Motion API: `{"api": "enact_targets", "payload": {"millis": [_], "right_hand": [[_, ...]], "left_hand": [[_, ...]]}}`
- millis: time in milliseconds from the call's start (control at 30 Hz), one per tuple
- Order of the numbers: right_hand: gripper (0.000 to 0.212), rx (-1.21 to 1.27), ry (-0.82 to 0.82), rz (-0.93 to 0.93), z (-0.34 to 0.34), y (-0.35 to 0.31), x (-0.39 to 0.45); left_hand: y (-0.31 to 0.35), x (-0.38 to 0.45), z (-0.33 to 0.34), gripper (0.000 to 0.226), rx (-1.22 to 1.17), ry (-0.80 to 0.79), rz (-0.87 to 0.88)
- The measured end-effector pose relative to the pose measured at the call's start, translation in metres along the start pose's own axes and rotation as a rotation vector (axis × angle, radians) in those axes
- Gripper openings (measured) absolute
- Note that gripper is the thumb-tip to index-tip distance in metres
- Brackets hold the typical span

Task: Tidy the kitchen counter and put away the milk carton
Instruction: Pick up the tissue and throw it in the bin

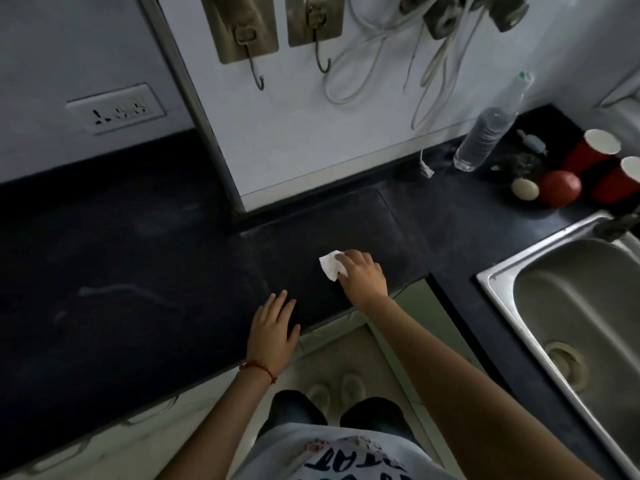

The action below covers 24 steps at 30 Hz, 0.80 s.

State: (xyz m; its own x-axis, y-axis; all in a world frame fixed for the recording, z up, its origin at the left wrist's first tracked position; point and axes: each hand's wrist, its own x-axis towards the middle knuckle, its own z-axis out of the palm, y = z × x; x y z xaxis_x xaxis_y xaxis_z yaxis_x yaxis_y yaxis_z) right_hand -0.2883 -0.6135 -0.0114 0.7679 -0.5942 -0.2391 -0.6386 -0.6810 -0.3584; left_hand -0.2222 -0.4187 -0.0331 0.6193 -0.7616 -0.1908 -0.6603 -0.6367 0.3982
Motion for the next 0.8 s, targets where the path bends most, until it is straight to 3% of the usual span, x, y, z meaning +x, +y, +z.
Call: {"api": "enact_targets", "payload": {"millis": [133, 267, 400, 633, 800], "right_hand": [[0.033, 0.064, 0.096, 0.05, 0.007, 0.005, -0.006], [0.023, 0.256, 0.175, 0.165, 0.008, 0.013, -0.022], [0.017, 0.495, 0.365, 0.325, 0.007, 0.023, -0.055], [0.008, 0.643, 0.685, 0.62, 0.017, 0.066, -0.17], [0.006, 0.695, 0.791, 0.959, 0.041, 0.094, -0.279]], "left_hand": [[-0.002, -0.002, 0.0, 0.057, -0.007, -0.027, 0.008], [-0.004, 0.0, 0.001, 0.045, -0.013, -0.021, 0.025], [0.003, 0.003, 0.004, 0.045, -0.068, -0.016, 0.047], [0.065, -0.001, 0.014, 0.044, -0.113, -0.114, 0.404], [0.112, -0.018, 0.041, 0.056, -0.098, -0.358, 0.618]]}}
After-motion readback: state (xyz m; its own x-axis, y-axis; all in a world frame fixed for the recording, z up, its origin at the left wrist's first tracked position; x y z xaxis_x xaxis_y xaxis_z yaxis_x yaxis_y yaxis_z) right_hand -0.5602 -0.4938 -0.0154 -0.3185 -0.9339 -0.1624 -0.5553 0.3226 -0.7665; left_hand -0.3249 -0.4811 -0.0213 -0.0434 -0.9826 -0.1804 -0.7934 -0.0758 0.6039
